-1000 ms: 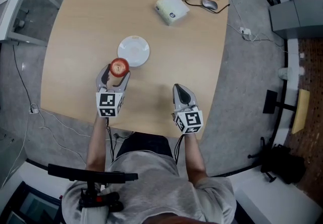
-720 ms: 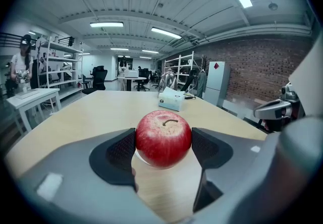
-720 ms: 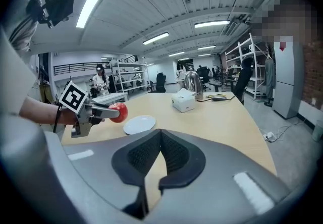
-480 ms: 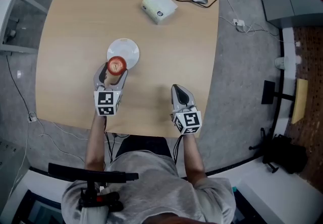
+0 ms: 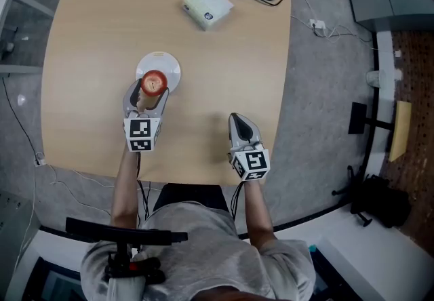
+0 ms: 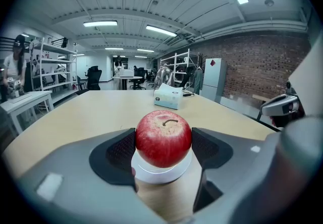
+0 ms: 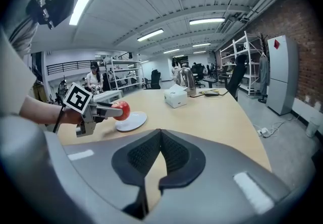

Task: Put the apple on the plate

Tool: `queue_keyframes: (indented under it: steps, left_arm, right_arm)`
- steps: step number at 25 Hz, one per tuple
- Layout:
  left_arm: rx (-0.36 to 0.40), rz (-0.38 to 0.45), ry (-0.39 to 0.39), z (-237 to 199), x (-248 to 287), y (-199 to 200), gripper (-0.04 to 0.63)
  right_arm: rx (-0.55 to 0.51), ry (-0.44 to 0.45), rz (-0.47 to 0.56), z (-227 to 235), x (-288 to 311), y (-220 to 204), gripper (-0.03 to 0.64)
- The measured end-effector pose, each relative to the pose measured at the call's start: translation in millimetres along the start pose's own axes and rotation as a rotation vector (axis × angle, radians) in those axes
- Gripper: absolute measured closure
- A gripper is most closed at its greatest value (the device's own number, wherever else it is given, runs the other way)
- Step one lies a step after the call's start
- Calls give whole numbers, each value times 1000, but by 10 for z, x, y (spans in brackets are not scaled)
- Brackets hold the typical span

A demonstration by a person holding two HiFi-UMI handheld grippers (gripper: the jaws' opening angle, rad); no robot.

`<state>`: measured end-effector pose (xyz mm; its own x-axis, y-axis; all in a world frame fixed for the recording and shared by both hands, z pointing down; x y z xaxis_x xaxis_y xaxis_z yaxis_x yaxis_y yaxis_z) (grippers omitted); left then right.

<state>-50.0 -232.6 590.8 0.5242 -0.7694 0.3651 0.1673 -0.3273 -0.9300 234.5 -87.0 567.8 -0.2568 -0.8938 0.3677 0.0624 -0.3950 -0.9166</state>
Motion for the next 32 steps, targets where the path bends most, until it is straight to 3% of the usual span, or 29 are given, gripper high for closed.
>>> queue_keyframes:
  steps: [32]
  left_arm:
    - [29, -11, 0, -65, 350, -152, 225]
  right_arm:
    - [11, -25, -36, 77, 187, -70, 611]
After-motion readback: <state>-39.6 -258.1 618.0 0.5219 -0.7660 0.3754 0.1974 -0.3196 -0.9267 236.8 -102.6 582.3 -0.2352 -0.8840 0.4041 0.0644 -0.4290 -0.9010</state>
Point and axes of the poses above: the fingertips, and each gripper's own axes: x forward along the fingers, z to its right, y out of its top, the point moved 9 cm from there along -x, backward along the fingers, and after that the axes turned 7 degrees about z, right-handed, at the moved point
